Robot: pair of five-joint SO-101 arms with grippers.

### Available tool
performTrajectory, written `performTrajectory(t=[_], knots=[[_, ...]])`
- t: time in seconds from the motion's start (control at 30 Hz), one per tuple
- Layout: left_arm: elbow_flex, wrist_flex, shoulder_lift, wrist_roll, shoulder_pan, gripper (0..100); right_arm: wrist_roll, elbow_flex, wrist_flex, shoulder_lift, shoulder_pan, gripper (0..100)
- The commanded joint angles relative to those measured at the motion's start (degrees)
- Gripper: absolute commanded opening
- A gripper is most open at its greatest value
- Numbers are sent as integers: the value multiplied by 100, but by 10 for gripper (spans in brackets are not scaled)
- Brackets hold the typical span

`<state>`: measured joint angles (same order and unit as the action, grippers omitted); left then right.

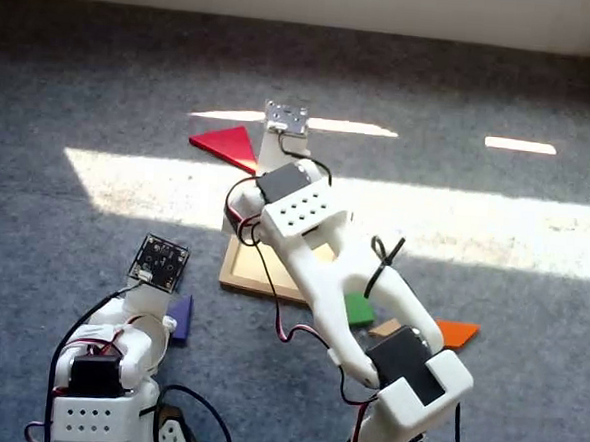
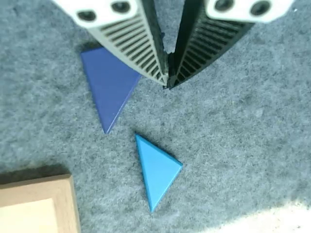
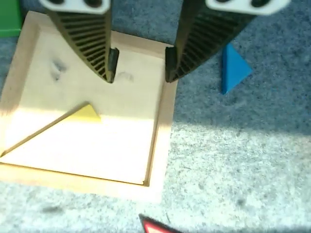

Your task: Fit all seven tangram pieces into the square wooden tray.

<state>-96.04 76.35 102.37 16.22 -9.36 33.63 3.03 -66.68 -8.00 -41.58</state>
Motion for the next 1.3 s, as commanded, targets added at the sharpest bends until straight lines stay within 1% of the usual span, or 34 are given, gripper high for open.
performTrajectory(t=[0.0, 0.13, 0.3, 0.4, 0.53, 0.6, 0.73, 0.87, 0.97, 1.13, 1.2, 1.27], knots=[[-119, 26, 163, 53, -57, 7, -167, -303, 418, 84, 75, 148], [-119, 26, 163, 53, -57, 7, -1468, -268, 1226, 84, 286, 148], [-119, 26, 163, 53, -57, 7, -2673, -268, 2413, 66, 523, 154], [-119, 26, 163, 53, -57, 7, -3323, -259, 2897, 48, 479, 203], [-119, 26, 163, 53, -57, 7, -3490, -295, 2932, -497, 426, 303], [-119, 26, 163, 53, -57, 7, -3490, -479, 3011, -927, 418, 307], [-119, 26, 163, 53, -57, 7, -3490, -1349, 3011, -1868, 435, 307], [-119, 26, 163, 53, -57, 7, -3490, -2070, 2985, -2185, 479, 307], [-119, 26, 163, 53, -57, 7, -3490, -2141, 2352, -2062, 585, 307], [-119, 26, 163, 53, -57, 7, -3490, -2114, 778, -1481, 822, 304], [-119, 26, 163, 53, -57, 7, -3490, -2105, 163, -1209, 892, 259], [-119, 26, 163, 53, -57, 7, -3490, -2105, -347, -910, 1007, 156]])
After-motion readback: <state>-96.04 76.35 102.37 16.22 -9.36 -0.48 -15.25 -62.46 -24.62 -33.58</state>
